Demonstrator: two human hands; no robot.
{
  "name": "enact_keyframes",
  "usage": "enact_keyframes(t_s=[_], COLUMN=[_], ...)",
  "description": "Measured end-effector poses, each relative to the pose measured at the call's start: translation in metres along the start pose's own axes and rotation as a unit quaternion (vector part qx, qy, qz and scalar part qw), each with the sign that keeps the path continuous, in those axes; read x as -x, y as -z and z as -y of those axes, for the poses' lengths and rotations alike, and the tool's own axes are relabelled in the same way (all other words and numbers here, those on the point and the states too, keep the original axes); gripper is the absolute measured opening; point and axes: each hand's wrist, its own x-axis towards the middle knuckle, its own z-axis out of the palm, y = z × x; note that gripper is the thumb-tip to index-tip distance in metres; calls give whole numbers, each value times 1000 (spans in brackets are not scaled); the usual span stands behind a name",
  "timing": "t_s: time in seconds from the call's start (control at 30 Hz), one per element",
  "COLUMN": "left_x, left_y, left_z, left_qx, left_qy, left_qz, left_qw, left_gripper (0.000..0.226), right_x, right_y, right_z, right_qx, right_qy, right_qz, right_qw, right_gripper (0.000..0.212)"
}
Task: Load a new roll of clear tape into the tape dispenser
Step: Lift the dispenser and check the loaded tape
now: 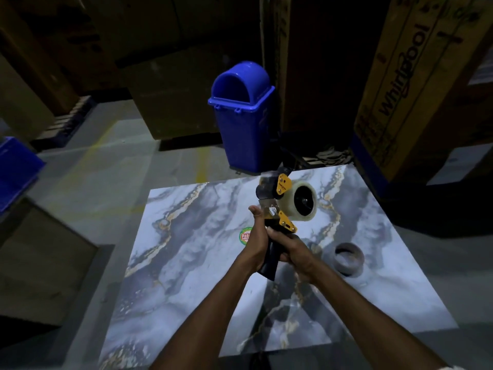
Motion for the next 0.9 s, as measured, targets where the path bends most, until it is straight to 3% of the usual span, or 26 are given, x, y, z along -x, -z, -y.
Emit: enact_keyframes(t_s=[0.2, 0.37, 0.63, 0.7, 0.8, 0.9], left_x=[29, 48, 83, 91, 102, 112], left_y=[-13, -25, -46, -46, -43, -40], left_z=[11, 37, 20, 9, -1, 0], left_qx=[-108, -239, -181, -162, -123, -74], left_qy=[-37, -116, -199, -168, -40, 52], left_qz=[-26, -109, -185, -177, -120, -64], left_qw=[993, 958, 945, 956, 984, 994], left_gripper=[97, 92, 80, 82, 95, 86], right_x=[27, 53, 117, 132, 152, 166], right_y=[6, 25, 71, 78, 85, 90], right_z=[-6, -9, -35, -45, -56, -61], right_qx=[32, 69, 8, 11, 49, 68], right_qy=[50, 55, 13, 19, 41, 48], right_qz=[-30, -78, -67, -66, -86, -109], right_qw=[998, 993, 998, 998, 994, 991], right_gripper=[23, 14, 12, 11, 11, 15])
